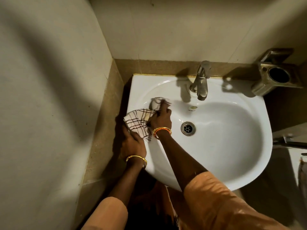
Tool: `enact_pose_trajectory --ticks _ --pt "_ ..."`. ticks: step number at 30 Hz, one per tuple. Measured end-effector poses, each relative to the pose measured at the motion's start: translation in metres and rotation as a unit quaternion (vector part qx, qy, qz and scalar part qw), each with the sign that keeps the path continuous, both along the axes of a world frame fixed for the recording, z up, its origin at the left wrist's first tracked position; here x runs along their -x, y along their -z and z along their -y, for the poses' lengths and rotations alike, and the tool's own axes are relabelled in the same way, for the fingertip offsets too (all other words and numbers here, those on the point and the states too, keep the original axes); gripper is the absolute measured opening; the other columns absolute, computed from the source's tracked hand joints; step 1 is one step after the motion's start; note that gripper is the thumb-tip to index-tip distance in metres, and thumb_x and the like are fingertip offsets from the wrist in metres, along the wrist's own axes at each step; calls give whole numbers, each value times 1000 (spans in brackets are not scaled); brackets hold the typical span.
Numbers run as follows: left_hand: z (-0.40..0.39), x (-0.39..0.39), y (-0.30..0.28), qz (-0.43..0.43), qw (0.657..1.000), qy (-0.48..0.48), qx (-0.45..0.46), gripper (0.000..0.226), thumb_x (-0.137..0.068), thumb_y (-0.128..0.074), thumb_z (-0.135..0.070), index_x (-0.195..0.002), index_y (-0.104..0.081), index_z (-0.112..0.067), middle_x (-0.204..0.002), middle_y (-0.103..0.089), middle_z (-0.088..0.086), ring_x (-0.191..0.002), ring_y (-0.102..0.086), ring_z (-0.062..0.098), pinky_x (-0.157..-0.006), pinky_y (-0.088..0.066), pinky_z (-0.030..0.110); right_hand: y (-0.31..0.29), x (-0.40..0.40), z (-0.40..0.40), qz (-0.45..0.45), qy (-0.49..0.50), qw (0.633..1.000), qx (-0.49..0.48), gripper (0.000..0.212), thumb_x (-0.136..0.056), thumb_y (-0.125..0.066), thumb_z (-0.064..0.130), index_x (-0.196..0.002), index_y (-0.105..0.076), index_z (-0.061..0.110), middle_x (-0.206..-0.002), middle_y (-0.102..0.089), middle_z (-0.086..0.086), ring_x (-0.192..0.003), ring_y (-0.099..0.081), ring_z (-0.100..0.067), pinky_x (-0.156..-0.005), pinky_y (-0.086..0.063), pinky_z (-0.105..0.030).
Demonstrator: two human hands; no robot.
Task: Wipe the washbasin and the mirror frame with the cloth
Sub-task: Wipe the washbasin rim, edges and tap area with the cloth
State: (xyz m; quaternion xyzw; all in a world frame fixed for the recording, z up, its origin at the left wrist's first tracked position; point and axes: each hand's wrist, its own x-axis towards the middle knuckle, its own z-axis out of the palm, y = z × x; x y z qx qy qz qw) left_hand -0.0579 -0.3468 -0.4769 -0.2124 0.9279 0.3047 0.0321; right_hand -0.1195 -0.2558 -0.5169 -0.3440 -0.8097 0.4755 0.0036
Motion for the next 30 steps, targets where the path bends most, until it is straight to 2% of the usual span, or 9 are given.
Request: enact_pose_trajectory --ticks 4,7,10,14,17,19,23,26,30 --pt "1 0 4 1 1000 4 -4 53 -97 -41 -28 -147 -27 -15 -123 -59 27 -109 -56 45 -82 -43 44 0 -15 -10 38 -168 977 128 61 -93 -48 42 -148 -25 27 -153 -22 -6 -135 -36 -27 -106 -29 -31" --pt "2 0 7 2 1000 9 -9 55 -96 -43 -27 -146 -28 -13 -125 -58 27 -109 -56 44 -81 -43 44 4 -21 -10 79 -269 958 69 68 -90 -54 41 -149 -23 27 -155 -18 -9 -141 -26 -28 -116 -24 -37" --pt "2 -1 8 -6 1000 17 -10 53 -96 -43 -25 -145 -29 -13 -130 -55 25 -112 -55 43 -83 -43 43 4 -35 -13 119 -290 950 6 60 -89 -51 28 -146 -30 30 -151 -25 -9 -135 -35 -35 -113 -31 -40" --pt "2 -2 7 -18 1000 16 -18 51 -99 -38 -34 -144 -31 -12 -135 -52 22 -115 -53 43 -85 -41 42 20 -88 -33 176 -361 911 -95 49 -91 -40 46 -139 -39 37 -151 -32 -3 -129 -43 -33 -108 -37 -44" --pt "4 -3 9 -14 1000 12 -18 52 -99 -36 -35 -145 -30 -12 -139 -49 20 -118 -52 43 -88 -41 42 24 -124 -93 271 -314 875 -251 51 -88 -43 54 -134 -48 34 -146 -43 -5 -131 -42 -31 -108 -37 -46" --pt "6 -2 14 -20 999 16 -23 52 -99 -37 -37 -145 -30 -13 -143 -46 18 -122 -50 42 -92 -41 43 13 -139 -133 348 -239 851 -313 51 -90 -46 53 -138 -42 37 -150 -34 -5 -137 -31 -34 -109 -30 -53" --pt "8 2 23 -22 999 17 -18 53 -98 -38 -38 -144 -32 -13 -146 -42 15 -125 -47 42 -96 -39 44 -6 -144 -125 420 -280 815 -283 56 -96 -47 37 -148 -29 22 -155 -21 -14 -141 -20 -41 -111 -28 -53" --pt "7 2 21 -23 999 16 -22 52 -98 -37 -38 -143 -32 -13 -144 -45 17 -123 -48 43 -95 -40 45 1 -133 -64 383 -319 833 -238 62 -96 -49 32 -149 -21 18 -157 -10 -19 -143 -9 -43 -114 -16 -54" --pt "6 1 21 -22 999 15 -21 52 -98 -37 -38 -143 -33 -13 -139 -49 20 -120 -51 43 -91 -42 45 19 -106 -10 252 -318 901 -155 53 -95 -42 28 -146 -26 32 -156 -16 -9 -140 -15 -41 -107 -28 -62"
